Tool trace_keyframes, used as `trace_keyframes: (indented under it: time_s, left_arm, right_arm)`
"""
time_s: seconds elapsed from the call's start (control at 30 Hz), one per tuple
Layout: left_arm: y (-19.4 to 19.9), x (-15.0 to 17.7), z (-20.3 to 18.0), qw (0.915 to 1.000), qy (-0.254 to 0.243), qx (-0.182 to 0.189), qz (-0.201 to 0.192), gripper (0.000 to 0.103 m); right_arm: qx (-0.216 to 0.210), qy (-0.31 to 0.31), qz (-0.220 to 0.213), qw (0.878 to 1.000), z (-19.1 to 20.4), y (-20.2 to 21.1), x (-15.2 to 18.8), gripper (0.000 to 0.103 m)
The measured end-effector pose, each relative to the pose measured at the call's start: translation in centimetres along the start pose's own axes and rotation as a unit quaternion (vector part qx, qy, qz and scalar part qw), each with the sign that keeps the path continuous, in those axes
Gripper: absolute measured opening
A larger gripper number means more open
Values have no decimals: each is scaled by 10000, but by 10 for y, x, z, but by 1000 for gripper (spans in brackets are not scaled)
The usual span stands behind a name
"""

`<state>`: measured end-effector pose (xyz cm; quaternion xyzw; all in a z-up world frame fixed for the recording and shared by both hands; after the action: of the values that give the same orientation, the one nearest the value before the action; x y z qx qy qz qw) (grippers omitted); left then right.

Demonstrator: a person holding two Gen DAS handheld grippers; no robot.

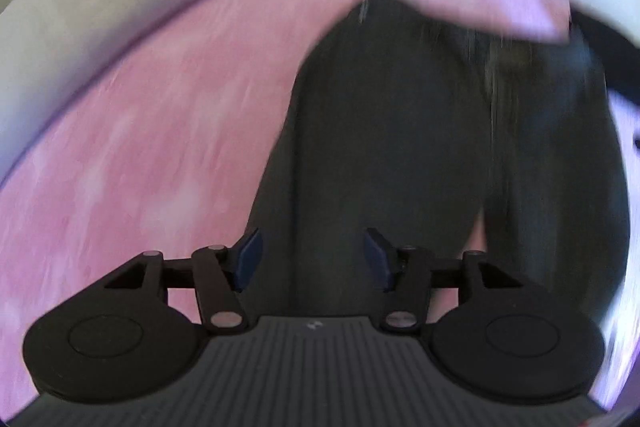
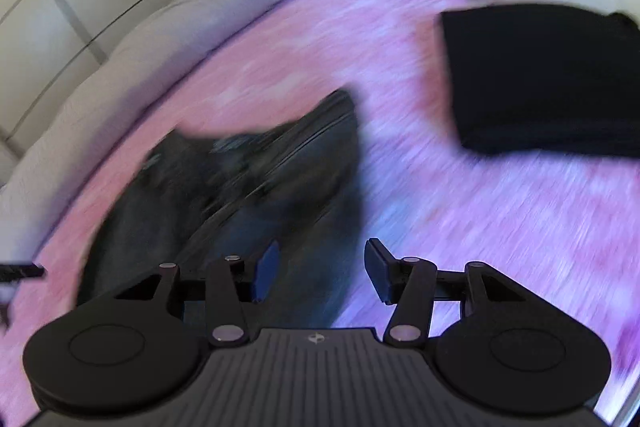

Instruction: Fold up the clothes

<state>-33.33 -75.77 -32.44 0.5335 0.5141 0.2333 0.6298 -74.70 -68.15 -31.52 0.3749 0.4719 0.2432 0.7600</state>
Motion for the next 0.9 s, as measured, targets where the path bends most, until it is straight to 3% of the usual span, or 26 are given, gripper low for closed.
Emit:
trace_keyframes:
  time_s: [0.1,0.17,0.3,0.47,0.53,0.67,0.73,0.77,0.8,0.83,0.87,0.9]
  left_arm:
    - [35,93,15,9986,427,-96,291,55]
    - [55,152,22,9962,743,-175,419,59]
    - [84,254,23,9935,1009,-93,520,64]
    - [101,330,-1,9979,-279,-20,588,69]
    - [98,349,-12,9937,-953,-37,595,70]
    - [87,373,-20,9829,-1754,-181,533,70]
    - [81,376,-17,9802,-1883,-308,525,64]
    - [81,376,-14,9811,-1854,-292,477,39]
    - [85,374,-11,9827,-1784,-271,405,22]
    - [91,372,-4,9859,-1634,-206,300,13]
    - [102,368,8,9922,-1242,-38,111,4]
    - [116,363,23,9975,-670,174,-127,2]
  right_arm:
    - [-706,498,437,9953,59,30,53,56]
    - [-1091,956,636,9874,99,47,89,64]
    - [-1478,1579,1020,9710,164,75,157,69]
    - [-1460,2280,1265,9543,226,84,230,75]
    - [-1425,2468,1418,9480,248,81,253,76]
    - [-1253,2967,1495,9348,287,81,278,76]
    - [-1220,3083,1441,9324,299,85,283,81]
    - [-1180,3129,1420,9317,304,84,284,83]
    - [-1129,3180,1406,9308,309,83,285,83]
    - [-1085,3241,1407,9292,311,80,286,83]
    - [-1044,3307,1418,9272,314,77,286,84]
    - [-1001,3384,1405,9250,315,75,285,84]
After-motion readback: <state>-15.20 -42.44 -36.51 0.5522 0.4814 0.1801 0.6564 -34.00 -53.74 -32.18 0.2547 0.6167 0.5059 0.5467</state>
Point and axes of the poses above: each gripper's, at about its wrist camera, not at the fingertips, and y roughly against the way its jaws point, z to its left, x to its underside, the point moved 5 cm from there along -y, roughly the way its jaws point, and after that the axes turned 9 degrees about x, right-handed, at the moved point
